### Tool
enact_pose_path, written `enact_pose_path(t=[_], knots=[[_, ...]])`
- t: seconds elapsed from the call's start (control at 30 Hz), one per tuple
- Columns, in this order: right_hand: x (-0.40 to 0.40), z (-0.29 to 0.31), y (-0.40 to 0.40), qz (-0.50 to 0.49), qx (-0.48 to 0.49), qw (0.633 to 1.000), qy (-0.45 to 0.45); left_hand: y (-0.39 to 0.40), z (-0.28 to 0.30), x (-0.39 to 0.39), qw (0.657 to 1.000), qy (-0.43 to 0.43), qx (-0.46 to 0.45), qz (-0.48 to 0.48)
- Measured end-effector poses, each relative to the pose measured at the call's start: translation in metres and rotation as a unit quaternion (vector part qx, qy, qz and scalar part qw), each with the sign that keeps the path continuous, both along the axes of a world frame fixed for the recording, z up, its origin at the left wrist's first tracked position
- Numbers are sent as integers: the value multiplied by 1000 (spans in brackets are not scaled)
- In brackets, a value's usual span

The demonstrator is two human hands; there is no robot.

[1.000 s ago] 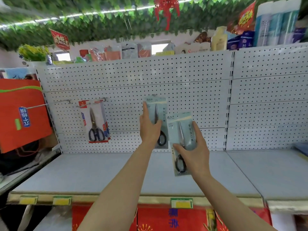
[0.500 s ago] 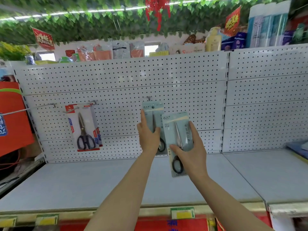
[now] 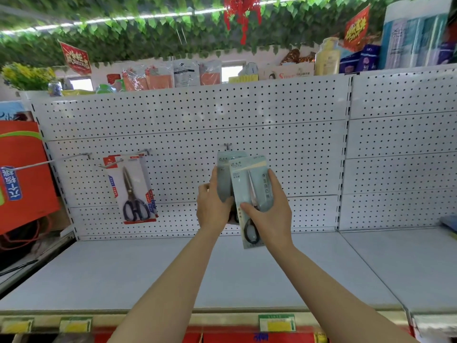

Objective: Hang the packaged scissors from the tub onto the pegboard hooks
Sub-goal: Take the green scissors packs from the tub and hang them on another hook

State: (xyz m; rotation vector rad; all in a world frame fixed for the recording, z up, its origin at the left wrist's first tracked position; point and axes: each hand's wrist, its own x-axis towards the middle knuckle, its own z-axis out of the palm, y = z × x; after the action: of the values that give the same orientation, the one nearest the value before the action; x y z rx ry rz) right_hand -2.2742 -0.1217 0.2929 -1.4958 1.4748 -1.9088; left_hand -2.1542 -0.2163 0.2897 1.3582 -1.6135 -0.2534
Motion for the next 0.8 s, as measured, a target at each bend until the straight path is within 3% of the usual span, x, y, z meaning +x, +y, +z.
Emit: enact_pose_path(t=[0.1, 0.2, 0.37, 0.5, 0.8], knots=[[10, 6, -11, 8, -5, 1000, 3, -1, 5, 18, 999, 17, -30, 13], [20, 8, -22, 10, -7, 1000, 4, 4, 22, 30, 993, 12, -116, 34], [30, 5, -36, 1, 4, 1000, -14, 14, 48, 35, 969, -126, -210, -14], [30, 1, -45, -9, 11, 1000, -23, 11, 50, 27, 956, -215, -198, -35], [32, -6, -69, -26, 11, 1000, -12, -1, 50, 16, 957, -251, -141, -29]])
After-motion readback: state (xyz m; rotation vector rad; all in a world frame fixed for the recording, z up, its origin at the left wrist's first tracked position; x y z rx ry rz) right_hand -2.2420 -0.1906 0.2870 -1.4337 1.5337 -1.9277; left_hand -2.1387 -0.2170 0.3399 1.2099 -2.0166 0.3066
